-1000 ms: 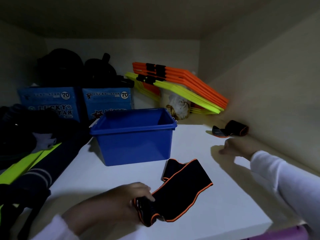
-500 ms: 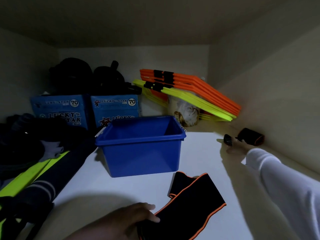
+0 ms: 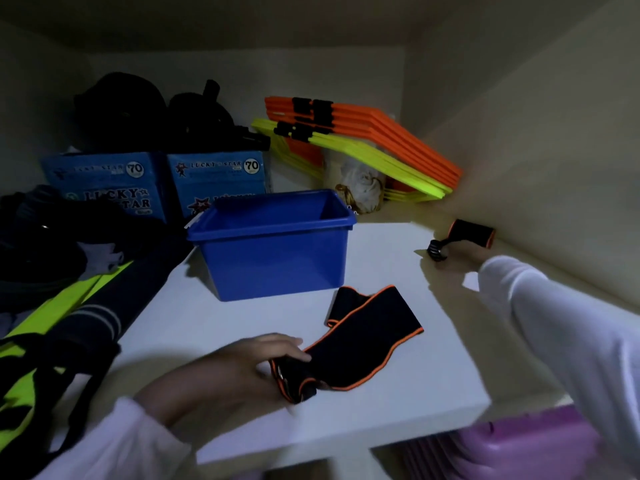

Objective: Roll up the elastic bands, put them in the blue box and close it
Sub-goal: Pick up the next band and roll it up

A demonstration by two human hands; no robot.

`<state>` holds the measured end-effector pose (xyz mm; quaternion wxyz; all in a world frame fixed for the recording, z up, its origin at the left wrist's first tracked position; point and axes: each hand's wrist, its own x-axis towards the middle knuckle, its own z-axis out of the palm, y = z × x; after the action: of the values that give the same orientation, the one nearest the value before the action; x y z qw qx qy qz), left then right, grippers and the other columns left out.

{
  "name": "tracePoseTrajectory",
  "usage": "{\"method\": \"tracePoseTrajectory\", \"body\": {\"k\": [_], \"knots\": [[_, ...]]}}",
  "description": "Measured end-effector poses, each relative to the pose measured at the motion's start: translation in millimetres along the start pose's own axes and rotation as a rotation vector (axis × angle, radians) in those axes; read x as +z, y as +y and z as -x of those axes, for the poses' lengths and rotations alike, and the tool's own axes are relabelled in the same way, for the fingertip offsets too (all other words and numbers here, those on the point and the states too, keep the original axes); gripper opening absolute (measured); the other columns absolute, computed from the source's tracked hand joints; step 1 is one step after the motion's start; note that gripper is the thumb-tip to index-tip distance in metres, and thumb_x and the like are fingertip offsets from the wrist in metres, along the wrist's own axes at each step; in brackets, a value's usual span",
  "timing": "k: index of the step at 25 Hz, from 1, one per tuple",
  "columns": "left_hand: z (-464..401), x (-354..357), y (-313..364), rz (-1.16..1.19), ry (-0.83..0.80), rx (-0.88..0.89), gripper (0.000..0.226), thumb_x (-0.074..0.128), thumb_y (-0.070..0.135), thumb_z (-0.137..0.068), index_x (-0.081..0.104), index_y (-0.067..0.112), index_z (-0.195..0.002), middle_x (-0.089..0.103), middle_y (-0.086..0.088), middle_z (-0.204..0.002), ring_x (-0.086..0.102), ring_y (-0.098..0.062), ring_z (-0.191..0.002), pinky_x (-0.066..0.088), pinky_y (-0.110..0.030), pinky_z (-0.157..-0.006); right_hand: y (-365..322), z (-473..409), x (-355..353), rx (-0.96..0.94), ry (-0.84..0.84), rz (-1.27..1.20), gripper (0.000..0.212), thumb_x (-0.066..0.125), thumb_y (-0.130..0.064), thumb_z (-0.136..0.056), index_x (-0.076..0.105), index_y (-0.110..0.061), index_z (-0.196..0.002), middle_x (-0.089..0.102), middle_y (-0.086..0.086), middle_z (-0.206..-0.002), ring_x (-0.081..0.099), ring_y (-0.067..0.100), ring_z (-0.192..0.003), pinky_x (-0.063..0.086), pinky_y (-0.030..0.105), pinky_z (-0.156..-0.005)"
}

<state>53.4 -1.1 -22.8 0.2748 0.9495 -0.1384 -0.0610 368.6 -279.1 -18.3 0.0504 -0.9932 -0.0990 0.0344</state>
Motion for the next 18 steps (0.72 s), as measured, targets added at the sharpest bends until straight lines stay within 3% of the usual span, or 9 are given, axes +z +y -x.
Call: {"method": "tracePoseTrajectory", "body": {"k": [4,7,8,10,11,14,15,18], "knots": [[1,2,0,0.078,0.033,-0.012,0.068,0.074,0.022,-0.074,0.042,0.08,-0.086,0.039,0.032,-0.12,0.031,0.04,-0.104,0.026,0.01,-0.087,-3,45,-11,-0.028,0.048,-0.053,0.029,0.052,-0.026,-0.09,0.057,-0.005,-0.109,0.057,0.019,-0.121,0.044,0.024,-0.092,0.035,0.031,-0.081],[2,-1,6,0.1,0.017,-0.081,0.05,0.073,0.043,-0.056,0.05,0.074,-0.087,0.042,0.036,-0.118,0.035,0.036,-0.104,0.025,0.011,-0.087,-13,79,-11,-0.106,0.076,0.028,0.031,0.049,-0.033,-0.088,0.053,-0.01,-0.108,0.059,0.014,-0.109,0.051,0.028,-0.096,0.041,0.029,-0.088],[4,-2,8,0.116,0.014,-0.103,0.049,0.068,0.05,-0.049,0.052,0.069,-0.092,0.044,0.035,-0.12,0.038,0.031,-0.109,0.027,0.008,-0.091,-15,87,-11,-0.123,0.076,0.036,0.032,0.051,-0.033,-0.087,0.055,-0.011,-0.109,0.06,0.012,-0.1,0.053,0.029,-0.095,0.043,0.03,-0.087],[5,-4,11,0.151,0.015,-0.119,0.054,0.065,0.052,-0.045,0.057,0.056,-0.097,0.052,0.026,-0.123,0.048,0.015,-0.115,0.034,-0.008,-0.102,-21,108,-10,-0.153,0.085,0.049,0.016,0.054,-0.032,-0.086,0.054,-0.015,-0.085,0.051,0.003,-0.075,0.05,0.027,-0.084,0.043,0.03,-0.078],[3,-6,13,0.153,0.028,-0.113,0.051,0.066,0.051,-0.045,0.06,0.05,-0.096,0.058,0.018,-0.12,0.054,0.006,-0.111,0.038,-0.017,-0.102,-26,119,-11,-0.164,0.098,0.07,0.019,0.052,-0.031,-0.086,0.05,-0.014,-0.077,0.046,0.002,-0.069,0.049,0.026,-0.081,0.042,0.03,-0.073],[-4,-11,20,0.103,0.11,-0.102,0.021,0.069,0.036,-0.059,0.068,0.037,-0.079,0.069,0.001,-0.101,0.064,-0.013,-0.095,0.049,-0.03,-0.09,-35,139,-11,-0.225,0.089,0.002,0.02,0.054,-0.027,-0.085,0.056,-0.008,-0.083,0.052,0.006,-0.073,0.051,0.025,-0.077,0.037,0.029,-0.059],[-7,-11,20,0.075,0.133,-0.098,0.014,0.066,0.03,-0.063,0.067,0.039,-0.074,0.068,0.0,-0.101,0.063,-0.015,-0.098,0.049,-0.029,-0.089,-38,148,-15,-0.241,0.072,-0.106,0.023,0.056,-0.027,-0.085,0.061,-0.004,-0.086,0.054,0.007,-0.076,0.051,0.024,-0.077,0.035,0.029,-0.056],[-16,-10,21,0.015,0.125,-0.056,0.033,0.058,0.008,-0.075,0.061,0.041,-0.074,0.058,-0.002,-0.116,0.054,-0.016,-0.114,0.041,-0.008,-0.082,-49,170,-30,-0.274,0.099,-0.465,0.02,0.057,-0.023,-0.086,0.059,-0.004,-0.081,0.055,0.008,-0.08,0.048,0.021,-0.073,0.032,0.028,-0.055]]}}
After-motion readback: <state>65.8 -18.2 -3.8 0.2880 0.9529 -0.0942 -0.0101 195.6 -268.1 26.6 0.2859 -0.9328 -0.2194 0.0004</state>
